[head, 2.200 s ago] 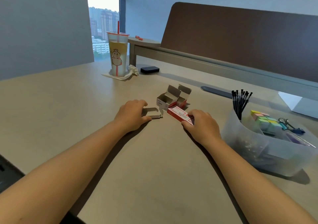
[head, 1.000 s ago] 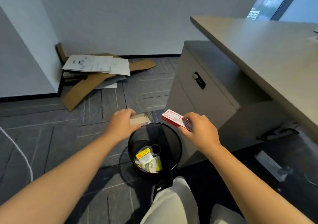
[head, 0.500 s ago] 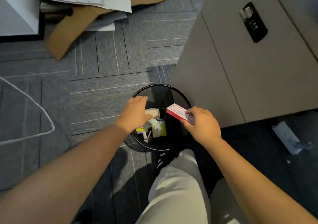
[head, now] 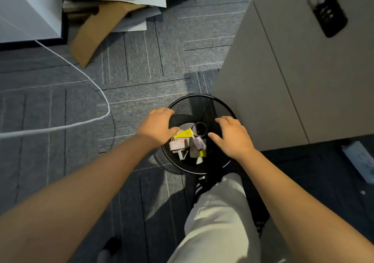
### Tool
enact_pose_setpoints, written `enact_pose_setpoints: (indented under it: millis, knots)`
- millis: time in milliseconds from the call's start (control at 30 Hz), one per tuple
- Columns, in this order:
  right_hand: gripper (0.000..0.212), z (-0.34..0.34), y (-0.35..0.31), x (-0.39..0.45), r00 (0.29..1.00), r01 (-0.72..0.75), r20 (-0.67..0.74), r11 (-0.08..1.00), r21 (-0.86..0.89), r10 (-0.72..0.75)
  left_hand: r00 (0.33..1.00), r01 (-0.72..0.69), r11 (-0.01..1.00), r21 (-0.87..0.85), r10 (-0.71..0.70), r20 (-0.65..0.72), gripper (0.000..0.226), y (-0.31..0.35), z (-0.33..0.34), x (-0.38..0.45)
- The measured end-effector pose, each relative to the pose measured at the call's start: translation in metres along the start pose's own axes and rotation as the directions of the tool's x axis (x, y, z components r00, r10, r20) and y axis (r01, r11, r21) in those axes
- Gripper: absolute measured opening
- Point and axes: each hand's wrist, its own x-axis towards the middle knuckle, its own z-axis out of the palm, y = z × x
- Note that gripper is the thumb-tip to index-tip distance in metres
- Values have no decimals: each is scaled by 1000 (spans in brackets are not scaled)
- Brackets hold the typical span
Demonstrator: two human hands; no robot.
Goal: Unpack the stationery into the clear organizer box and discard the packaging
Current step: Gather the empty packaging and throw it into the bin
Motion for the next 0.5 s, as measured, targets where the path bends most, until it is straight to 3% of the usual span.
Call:
enact_pose_setpoints:
  millis: [200,500]
  knots:
    - [49,-48,2,-36,999,-25,-34,996,-87,22,987,-148,981,126,155,-42,50,40,-37,-17]
    - [45,-154,-36,-135,956,-52,-292,973,-226,-17,910,-306,878,369,384,-157,44,104,-133,-93]
